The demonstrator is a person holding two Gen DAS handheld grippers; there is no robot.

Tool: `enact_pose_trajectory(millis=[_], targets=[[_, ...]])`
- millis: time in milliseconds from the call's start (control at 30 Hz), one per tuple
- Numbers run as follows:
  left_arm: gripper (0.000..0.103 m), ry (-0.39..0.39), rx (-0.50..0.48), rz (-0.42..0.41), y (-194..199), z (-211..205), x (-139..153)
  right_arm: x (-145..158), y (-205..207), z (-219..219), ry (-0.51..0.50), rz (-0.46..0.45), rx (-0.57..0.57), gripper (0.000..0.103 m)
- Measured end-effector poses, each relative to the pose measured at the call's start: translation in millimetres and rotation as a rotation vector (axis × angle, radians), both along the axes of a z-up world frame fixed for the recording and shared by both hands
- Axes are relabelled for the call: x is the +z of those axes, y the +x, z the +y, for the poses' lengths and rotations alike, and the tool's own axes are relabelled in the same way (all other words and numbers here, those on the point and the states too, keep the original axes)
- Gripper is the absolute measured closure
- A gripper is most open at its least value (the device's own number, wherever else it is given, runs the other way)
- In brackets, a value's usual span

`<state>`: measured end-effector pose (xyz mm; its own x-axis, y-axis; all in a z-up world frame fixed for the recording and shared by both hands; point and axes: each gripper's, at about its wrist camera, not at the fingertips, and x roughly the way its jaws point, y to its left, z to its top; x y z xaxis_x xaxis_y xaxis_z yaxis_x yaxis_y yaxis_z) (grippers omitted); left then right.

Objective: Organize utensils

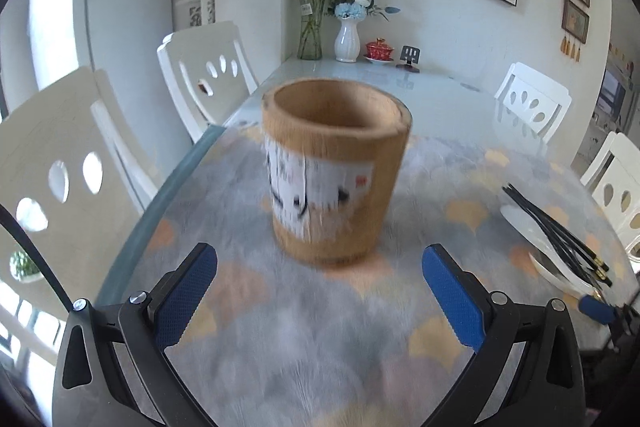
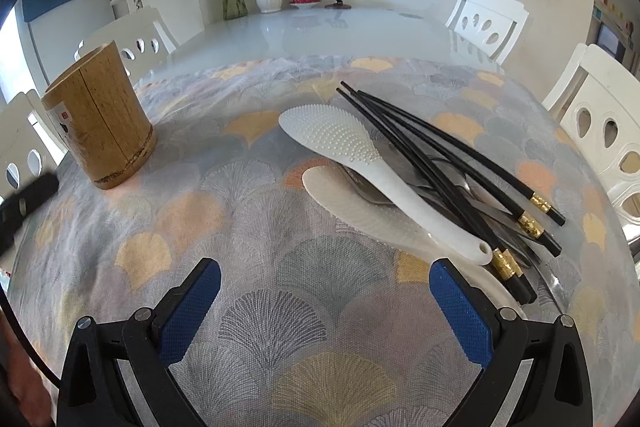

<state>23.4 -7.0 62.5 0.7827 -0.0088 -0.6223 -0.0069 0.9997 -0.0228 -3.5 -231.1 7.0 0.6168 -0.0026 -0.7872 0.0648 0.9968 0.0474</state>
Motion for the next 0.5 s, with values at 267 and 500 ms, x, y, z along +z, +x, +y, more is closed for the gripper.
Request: enact_pose_trajectory(millis=[267,500], targets=[[0.000,-0.006,0.016,0.060,33.5,1.6,-21.6,-3.9,4.6,-3.2,0.011,0.026,-0.020,0.000],[0.000,-0.005,0.001,0.177,9.1,-2.4,-30.7,0.8,-2.2,13.3,-0.032,0.014,0.057,0.000]])
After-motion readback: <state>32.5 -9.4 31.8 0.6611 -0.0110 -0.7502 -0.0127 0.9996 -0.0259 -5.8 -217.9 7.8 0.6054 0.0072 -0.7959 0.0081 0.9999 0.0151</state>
